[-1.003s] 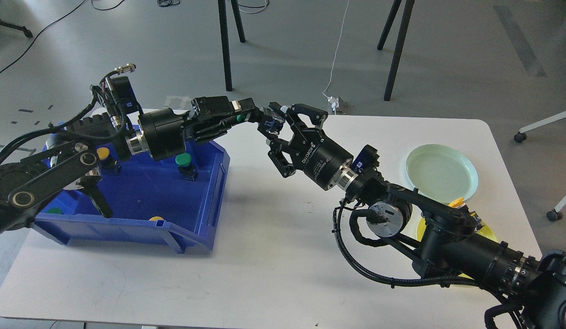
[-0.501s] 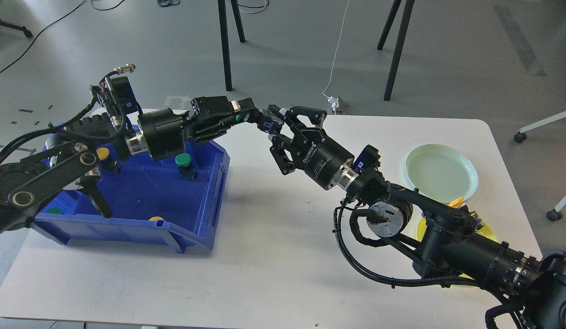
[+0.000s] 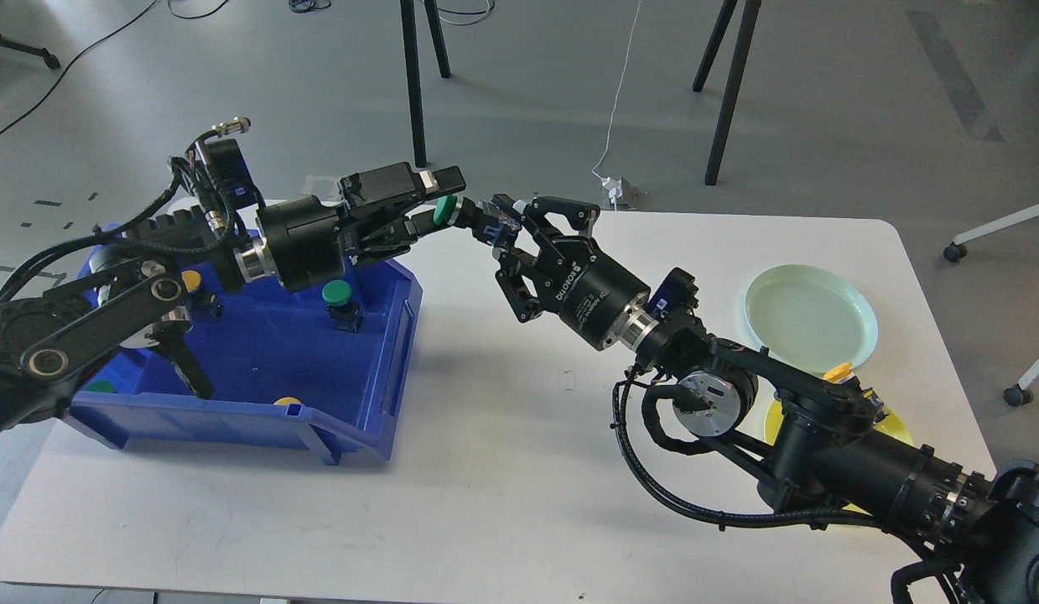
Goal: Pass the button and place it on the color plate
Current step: 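Grasp the green button with the right gripper from the left gripper, then open the left gripper and carry the button toward the pale green plate, then lower the green button onto the pale green plate and open right gripper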
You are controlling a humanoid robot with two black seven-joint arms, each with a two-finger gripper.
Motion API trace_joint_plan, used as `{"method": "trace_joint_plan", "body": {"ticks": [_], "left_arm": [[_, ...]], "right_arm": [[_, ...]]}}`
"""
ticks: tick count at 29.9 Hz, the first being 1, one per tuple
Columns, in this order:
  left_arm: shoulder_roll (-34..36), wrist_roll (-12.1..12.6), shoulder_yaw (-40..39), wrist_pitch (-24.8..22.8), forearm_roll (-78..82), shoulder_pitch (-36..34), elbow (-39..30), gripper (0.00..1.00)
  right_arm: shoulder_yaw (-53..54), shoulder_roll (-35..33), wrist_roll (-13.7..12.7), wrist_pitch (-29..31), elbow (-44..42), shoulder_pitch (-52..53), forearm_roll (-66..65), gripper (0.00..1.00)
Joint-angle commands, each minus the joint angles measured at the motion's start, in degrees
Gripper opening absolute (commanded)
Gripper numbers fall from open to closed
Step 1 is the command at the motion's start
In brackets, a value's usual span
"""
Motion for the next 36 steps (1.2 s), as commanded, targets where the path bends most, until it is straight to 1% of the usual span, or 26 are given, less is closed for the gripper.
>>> {"method": "trace_joint_plan", "body": {"ticks": [1, 3, 5, 7, 10, 15, 20, 24, 27, 29, 36], "left_arm": [[-0.09, 0.0, 0.02, 0.0, -0.18, 0.0, 0.31, 0.86], [-0.09, 0.0, 0.02, 0.0, -0.79, 0.0, 0.66, 0.87], [-0.09, 0.0, 0.02, 0.0, -1.41, 0.09, 1.1, 0.87], [-0.18, 0.0, 0.02, 0.0, -1.5, 0.09, 1.36, 0.87], [-0.44, 0.0, 0.02, 0.0, -1.5, 0.0, 1.45, 0.88], [-0.53, 0.0, 0.02, 0.0, -1.5, 0.09, 1.45, 0.88], [-0.53, 0.0, 0.02, 0.0, -1.59, 0.0, 1.45, 0.88], [-0.53, 0.0, 0.02, 0.0, -1.59, 0.09, 1.45, 0.88], [-0.53, 0.0, 0.02, 0.0, -1.59, 0.09, 1.45, 0.88], [-0.53, 0.0, 0.02, 0.0, -1.76, 0.09, 1.54, 0.88], [-0.53, 0.0, 0.02, 0.0, -2.46, 0.09, 1.72, 0.89]], "right_arm": [[2.86, -4.59, 0.18, -1.07, 0.43, -1.34, -0.08, 0.01], [4.97, -7.76, 0.18, -3.09, 0.34, -2.48, -0.25, 0.01], [6.74, -10.4, 0.18, -6.42, 0.34, -3.54, -0.25, 0.01], [7.71, -14.17, 0.18, -11.25, 0.43, -4.24, -0.34, 0.01], [7.54, -18.57, 0.18, -21.26, 0.07, -4.68, -0.87, 0.01], [2.8, -21.4, -0.17, -39.89, -0.01, -5.47, -2.45, 0.01], [-4.05, -20.78, -0.17, -39.89, -0.89, -5.39, -4.56, 0.01], [-8.63, -18.77, -0.78, -39.89, -7.03, -4.6, -4.39, 0.01], [-9.08, -15.43, -2.02, -39.89, -13.09, -4.16, -4.47, 0.01], [-8.9, -14.72, -2.02, -39.89, -16.79, -4.16, -4.3, 0.01], [-7.76, -15.42, -2.11, -39.89, -17.85, -4.51, -3.95, 0.01]]}}
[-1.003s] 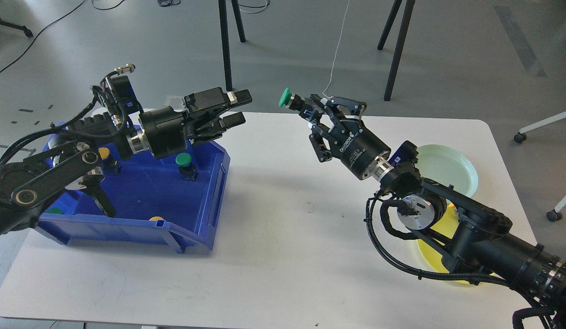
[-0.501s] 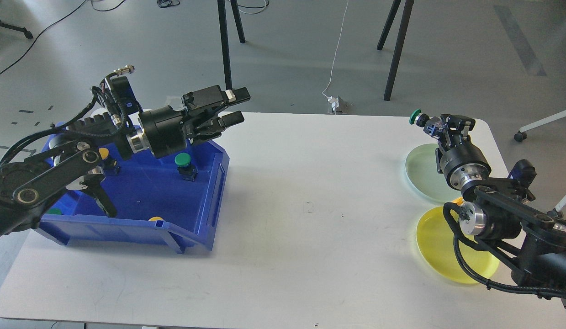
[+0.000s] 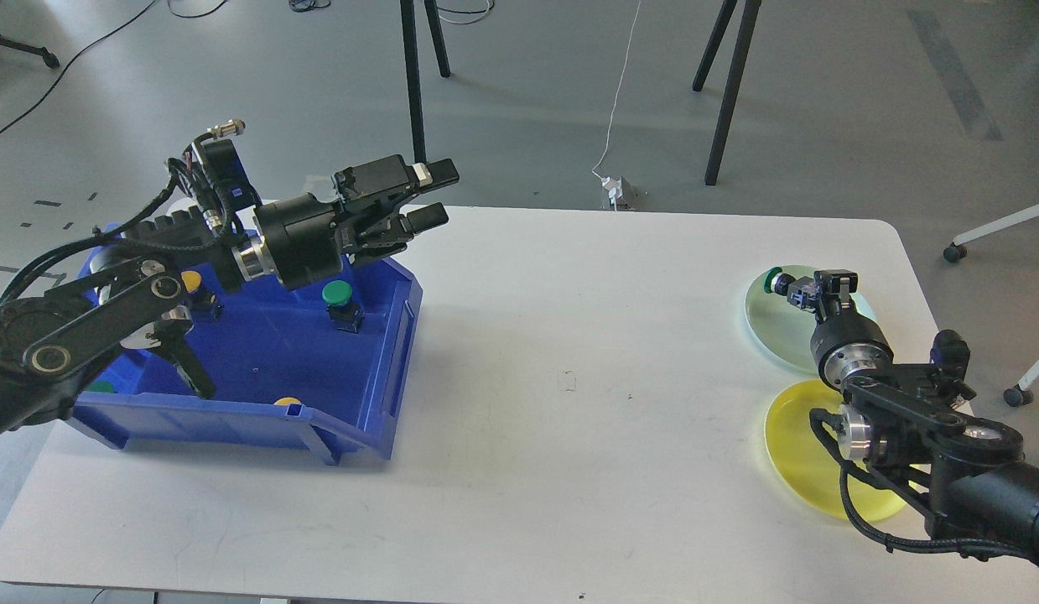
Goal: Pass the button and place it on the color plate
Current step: 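Lower the green button onto the pale green plate and open right gripper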
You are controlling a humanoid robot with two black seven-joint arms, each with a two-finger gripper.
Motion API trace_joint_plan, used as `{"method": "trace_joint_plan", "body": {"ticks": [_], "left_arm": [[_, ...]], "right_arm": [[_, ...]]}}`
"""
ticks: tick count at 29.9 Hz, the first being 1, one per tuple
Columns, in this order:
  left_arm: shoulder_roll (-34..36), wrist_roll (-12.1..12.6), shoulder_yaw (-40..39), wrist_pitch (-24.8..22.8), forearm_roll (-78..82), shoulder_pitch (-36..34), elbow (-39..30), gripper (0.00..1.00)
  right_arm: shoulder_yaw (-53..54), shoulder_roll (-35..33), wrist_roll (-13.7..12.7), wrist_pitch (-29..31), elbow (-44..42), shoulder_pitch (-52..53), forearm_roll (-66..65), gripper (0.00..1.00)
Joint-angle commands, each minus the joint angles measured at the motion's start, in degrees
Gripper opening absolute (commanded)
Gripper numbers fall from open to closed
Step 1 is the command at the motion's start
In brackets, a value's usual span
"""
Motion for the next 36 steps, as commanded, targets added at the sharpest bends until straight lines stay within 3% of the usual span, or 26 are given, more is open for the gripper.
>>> {"method": "trace_joint_plan", "body": {"ticks": [1, 12, 17, 20, 36], "left_arm": [[0.0, 0.0, 0.0, 0.0, -0.1, 0.04, 0.08, 0.89], [0.0, 0.0, 0.0, 0.0, -0.18, 0.04, 0.43, 0.89], [0.0, 0.0, 0.0, 0.0, -0.1, 0.04, 0.43, 0.89], [-0.09, 0.0, 0.0, 0.0, -0.1, 0.04, 0.51, 0.89], [-0.17, 0.0, 0.0, 0.0, -1.77, 0.39, 0.69, 0.9]], "right_arm": [[1.0, -0.17, -0.01, 0.01, -0.11, -0.43, 0.34, 0.01], [4.26, -0.61, -0.36, 0.01, -3.54, -1.83, 0.78, 0.03], [4.7, -0.61, -0.36, 0.01, -3.72, -2.01, 0.78, 0.21], [4.96, -0.61, -0.36, 0.01, -3.63, -2.27, 0.78, 0.26], [10.58, -1.84, 0.34, 0.01, -0.65, -5.44, 1.05, 0.73]]}}
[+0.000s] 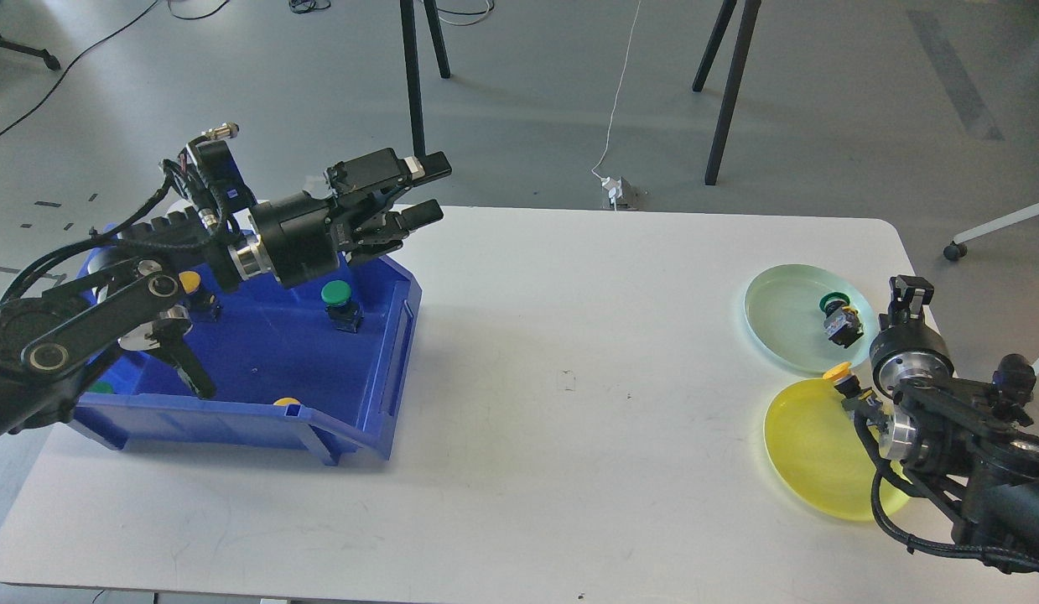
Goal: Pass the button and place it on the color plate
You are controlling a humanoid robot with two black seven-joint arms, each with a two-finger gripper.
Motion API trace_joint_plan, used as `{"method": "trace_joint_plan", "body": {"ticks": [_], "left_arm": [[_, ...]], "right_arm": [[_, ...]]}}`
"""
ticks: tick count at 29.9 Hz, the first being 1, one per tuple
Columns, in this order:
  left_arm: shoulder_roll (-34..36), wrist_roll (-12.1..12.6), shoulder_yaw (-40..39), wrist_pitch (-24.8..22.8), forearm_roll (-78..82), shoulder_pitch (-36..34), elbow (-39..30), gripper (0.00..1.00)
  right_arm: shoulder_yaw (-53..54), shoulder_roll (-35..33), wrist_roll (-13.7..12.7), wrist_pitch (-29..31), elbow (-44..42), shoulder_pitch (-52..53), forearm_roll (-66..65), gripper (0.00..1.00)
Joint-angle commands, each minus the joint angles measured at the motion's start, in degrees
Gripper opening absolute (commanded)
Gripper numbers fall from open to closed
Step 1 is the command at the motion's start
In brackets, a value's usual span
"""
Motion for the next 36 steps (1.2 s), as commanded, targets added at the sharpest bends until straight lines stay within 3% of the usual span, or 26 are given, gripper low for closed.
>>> {"method": "trace_joint_plan", "body": {"ticks": [1, 5, 11, 16, 17, 21, 24, 26, 36], "left_arm": [[-0.11, 0.0, -0.02, 0.0, -0.1, 0.12, 0.0, 0.9], [-0.2, 0.0, -0.29, 0.0, -1.41, 0.21, 0.34, 0.91], [-1.78, 0.0, -0.29, 0.0, -12.83, 0.38, 6.66, 0.96], [-1.34, 0.0, -0.38, 0.0, -22.85, 0.47, 8.43, 0.97], [-1.17, 0.0, -0.38, 0.0, -24.61, 0.47, 8.78, 0.98], [-0.9, 0.0, -0.55, 0.0, -29.8, 0.47, 11.06, 0.98], [-0.99, 0.0, -0.81, 0.0, -32.79, 0.73, 13.09, 0.99], [-1.43, 0.0, -0.99, 0.0, -33.94, 1.69, 13.36, 0.99], [-2.31, 0.0, -3.54, 0.0, -34.12, 1.96, 13.18, 0.99]], "right_arm": [[1.53, -0.48, 0.19, 0.0, 3.79, -0.9, 0.19, 0.74], [5.75, -4.87, 0.28, 0.0, 17.49, -3.28, 0.19, 0.79], [6.11, -14.1, 0.1, 0.0, 39.47, -4.25, -0.07, 0.91], [6.63, -17.62, 0.1, 0.0, 45.12, -3.55, -0.78, 0.94], [7.07, -17.8, 0.01, 3.36, 44.69, -3.37, -0.86, 0.96], [11.81, -17.89, -0.16, 31.97, 41.18, -1.36, -0.17, 0.97], [11.82, -18.06, 0.1, 47.46, 36.44, 2.94, 5.17, 0.98], [10.25, -17.89, 0.27, 54.07, 33.97, 5.58, 11.84, 0.98], [9.18, -15.17, 0.63, 55.6, 27.81, 9.55, 17.24, 0.98]]}}
